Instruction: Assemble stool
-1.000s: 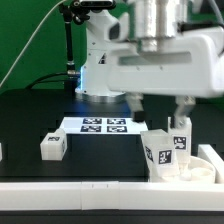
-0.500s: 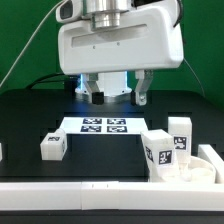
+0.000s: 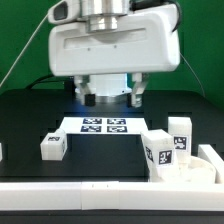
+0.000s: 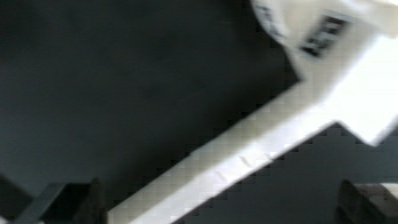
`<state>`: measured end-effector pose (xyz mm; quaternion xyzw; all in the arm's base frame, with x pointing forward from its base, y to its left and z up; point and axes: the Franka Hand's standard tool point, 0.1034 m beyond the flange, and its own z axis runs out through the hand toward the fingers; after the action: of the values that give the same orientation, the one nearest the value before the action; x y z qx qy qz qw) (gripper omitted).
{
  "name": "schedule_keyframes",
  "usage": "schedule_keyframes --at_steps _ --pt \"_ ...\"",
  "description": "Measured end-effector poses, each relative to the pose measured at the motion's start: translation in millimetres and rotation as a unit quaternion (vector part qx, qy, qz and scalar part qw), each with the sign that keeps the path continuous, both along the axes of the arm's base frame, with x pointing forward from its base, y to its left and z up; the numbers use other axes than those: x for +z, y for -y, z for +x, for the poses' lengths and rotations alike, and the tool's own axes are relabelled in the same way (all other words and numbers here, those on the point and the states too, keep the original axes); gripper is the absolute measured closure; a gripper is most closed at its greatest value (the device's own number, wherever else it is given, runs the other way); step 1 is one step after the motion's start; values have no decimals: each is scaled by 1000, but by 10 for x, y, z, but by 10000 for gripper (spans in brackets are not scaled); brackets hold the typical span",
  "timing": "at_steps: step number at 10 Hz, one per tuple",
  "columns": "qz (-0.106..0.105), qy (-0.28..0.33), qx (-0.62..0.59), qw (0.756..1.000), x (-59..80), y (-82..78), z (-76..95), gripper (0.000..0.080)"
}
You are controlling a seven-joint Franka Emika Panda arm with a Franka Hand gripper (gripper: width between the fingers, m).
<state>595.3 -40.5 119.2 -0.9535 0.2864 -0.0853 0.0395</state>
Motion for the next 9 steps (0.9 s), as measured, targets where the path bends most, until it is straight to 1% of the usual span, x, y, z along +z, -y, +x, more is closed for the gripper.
schedule_keyframes --at_steps 1,2,3,4,6,7,8,9 --pt "-13 -3 45 999 -46 179 -79 150" --pt "-30 -14 116 993 -95 309 -129 150" --pt "-35 -22 142 989 -132 369 -141 150" --pt "-32 -21 123 992 -126 328 -128 150" --pt "-31 -23 126 991 -137 332 -139 150" --pt "-33 -30 139 989 -171 360 -158 150" --pt "-51 -28 171 984 -313 478 -179 150" --pt "-38 -63 201 977 -427 588 -276 150"
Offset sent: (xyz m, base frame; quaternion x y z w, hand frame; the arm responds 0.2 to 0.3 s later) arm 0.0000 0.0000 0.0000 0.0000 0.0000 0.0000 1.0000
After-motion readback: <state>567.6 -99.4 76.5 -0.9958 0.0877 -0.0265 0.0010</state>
